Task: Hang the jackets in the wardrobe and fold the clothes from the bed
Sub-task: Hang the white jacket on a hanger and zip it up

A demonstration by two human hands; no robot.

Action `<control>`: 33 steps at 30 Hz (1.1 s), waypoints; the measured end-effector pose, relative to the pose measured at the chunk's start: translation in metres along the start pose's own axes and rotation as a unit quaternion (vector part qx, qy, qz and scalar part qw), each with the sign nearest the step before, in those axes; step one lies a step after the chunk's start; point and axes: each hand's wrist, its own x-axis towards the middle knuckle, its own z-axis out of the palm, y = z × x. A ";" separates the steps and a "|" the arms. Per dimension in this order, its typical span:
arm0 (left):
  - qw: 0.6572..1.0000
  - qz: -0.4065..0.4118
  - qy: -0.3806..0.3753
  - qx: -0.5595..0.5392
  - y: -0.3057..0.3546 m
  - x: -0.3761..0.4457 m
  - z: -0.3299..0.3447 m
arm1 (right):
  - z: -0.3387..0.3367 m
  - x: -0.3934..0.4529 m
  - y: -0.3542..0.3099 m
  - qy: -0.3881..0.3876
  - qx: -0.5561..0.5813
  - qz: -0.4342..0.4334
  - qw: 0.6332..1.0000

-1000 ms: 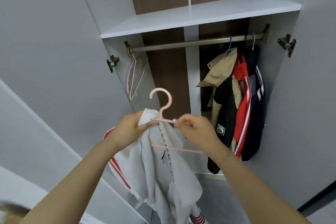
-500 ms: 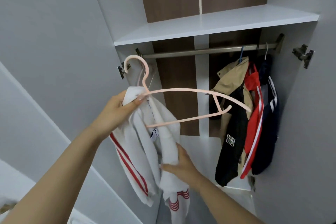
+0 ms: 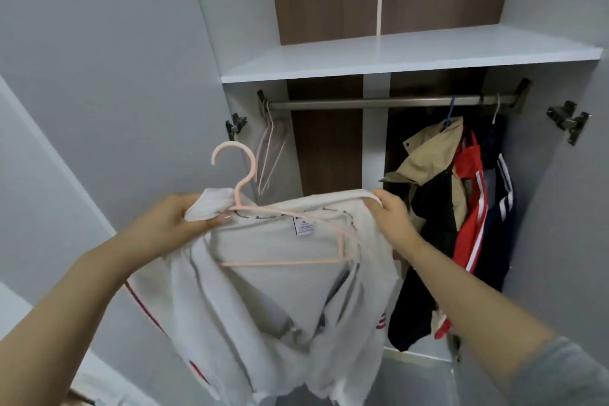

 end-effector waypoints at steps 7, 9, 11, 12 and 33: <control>0.930 0.035 0.024 0.364 -0.012 0.014 0.026 | -0.033 0.022 -0.060 0.014 -0.126 -0.002 0.992; 0.929 0.017 0.072 0.362 -0.011 0.019 0.040 | -0.031 0.016 -0.079 0.020 -0.087 0.040 0.995; 0.940 -0.007 0.112 0.322 -0.011 0.024 0.054 | -0.030 0.009 -0.101 -0.022 -0.007 0.087 0.996; 0.950 -0.016 0.128 0.284 -0.011 0.026 0.059 | -0.031 0.004 -0.112 -0.081 0.031 0.108 0.990; 0.962 0.032 0.247 -0.110 0.046 0.058 0.062 | 0.105 -0.055 0.016 0.227 0.134 0.206 0.942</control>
